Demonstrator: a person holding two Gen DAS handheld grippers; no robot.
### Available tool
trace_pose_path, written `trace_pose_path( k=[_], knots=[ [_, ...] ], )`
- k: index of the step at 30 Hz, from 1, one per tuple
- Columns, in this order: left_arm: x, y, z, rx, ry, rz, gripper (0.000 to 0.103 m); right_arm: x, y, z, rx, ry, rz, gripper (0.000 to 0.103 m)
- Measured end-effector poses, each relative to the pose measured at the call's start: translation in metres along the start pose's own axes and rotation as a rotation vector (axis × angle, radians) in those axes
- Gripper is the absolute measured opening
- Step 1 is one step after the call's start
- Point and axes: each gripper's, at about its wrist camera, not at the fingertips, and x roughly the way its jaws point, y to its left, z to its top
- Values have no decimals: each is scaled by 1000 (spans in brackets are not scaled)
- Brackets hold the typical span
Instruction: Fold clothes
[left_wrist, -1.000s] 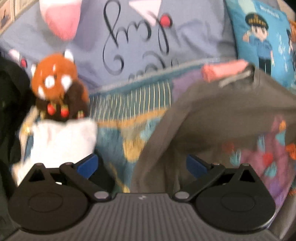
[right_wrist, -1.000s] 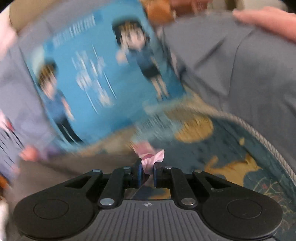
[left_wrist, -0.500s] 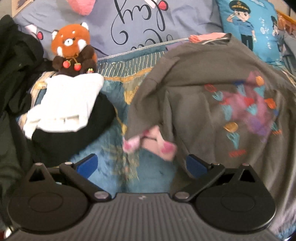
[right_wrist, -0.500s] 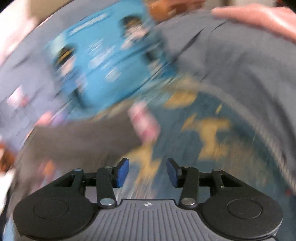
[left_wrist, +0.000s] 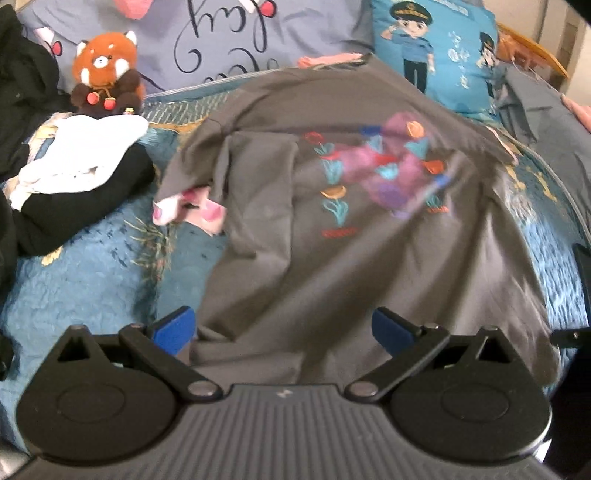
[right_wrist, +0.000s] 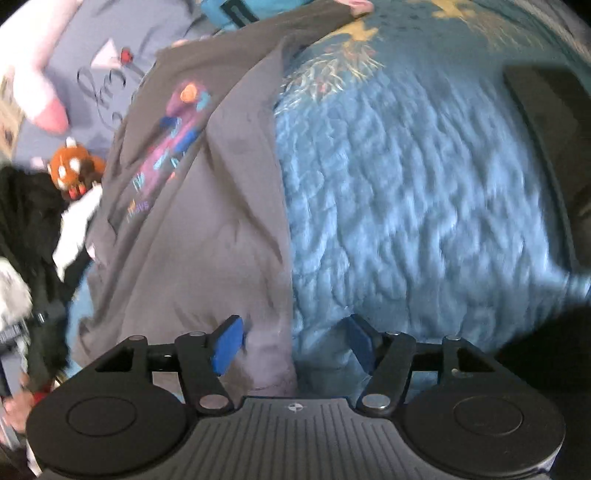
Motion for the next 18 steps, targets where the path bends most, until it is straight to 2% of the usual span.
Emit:
trace_pose_path(
  k=[1,3,5,6,8,12,18],
  knots=[
    [-4,-3,-2,5,-2,0,103,0,2,-2,2,-8,6,64],
    [-11,-8,-6,14,-6,0,103,2,9,-6,-6,15,49,48],
    [-19,-10,-8,20,-15,1,103,8,16,-12,-15,58,106,14],
    [-23,-11,-9,23,-21,3,103,10,20,-14,-22,71,114,9],
    [-30,-11,-10,25,-28,7,103,9,25,-18,-36,55,90,4],
    [-39,-9,-11,28,-33,14,103,-16,31,-17,-53,-9,70,3],
    [-45,-5,-9,21,-39,27,103,-101,30,-11,-103,-117,54,3]
  ],
)
